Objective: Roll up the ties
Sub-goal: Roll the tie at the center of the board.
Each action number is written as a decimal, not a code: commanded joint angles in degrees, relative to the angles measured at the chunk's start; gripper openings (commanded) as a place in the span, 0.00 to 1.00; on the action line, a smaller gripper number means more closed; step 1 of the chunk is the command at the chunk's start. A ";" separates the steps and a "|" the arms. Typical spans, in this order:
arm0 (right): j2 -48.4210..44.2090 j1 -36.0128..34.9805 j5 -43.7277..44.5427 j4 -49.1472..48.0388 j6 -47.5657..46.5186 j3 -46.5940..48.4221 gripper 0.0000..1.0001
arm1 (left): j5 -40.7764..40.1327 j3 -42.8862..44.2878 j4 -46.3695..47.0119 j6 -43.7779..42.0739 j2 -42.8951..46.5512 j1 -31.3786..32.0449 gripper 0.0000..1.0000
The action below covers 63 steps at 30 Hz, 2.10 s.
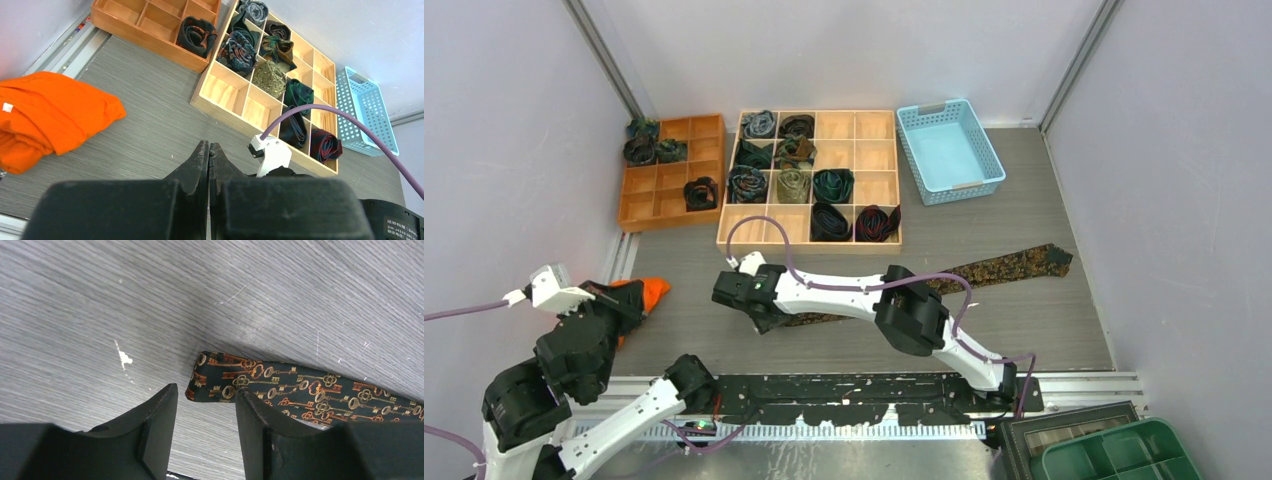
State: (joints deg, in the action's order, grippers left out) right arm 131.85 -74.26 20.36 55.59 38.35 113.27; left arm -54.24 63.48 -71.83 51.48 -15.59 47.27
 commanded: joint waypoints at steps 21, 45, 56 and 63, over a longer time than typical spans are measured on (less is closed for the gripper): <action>-8.29 1.04 -2.43 -7.89 0.04 -3.10 0.01 | 3.73 -4.65 7.80 -4.45 -1.47 -0.07 0.00; -38.10 21.23 -37.16 -55.28 15.16 -57.38 0.01 | 21.19 -19.80 40.30 -9.73 -22.44 -0.07 0.00; -33.68 21.98 -29.01 -45.68 10.48 -56.08 0.23 | 25.27 -27.58 47.57 -6.58 -29.65 -0.07 0.00; -31.19 21.93 -22.85 -36.28 7.91 -51.91 0.37 | 26.87 -32.24 50.87 -4.95 -30.72 -0.07 0.00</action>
State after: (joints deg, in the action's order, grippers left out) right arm 99.85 -52.38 -7.01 14.15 48.97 57.60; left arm -28.25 32.95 -26.85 44.82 -46.02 47.24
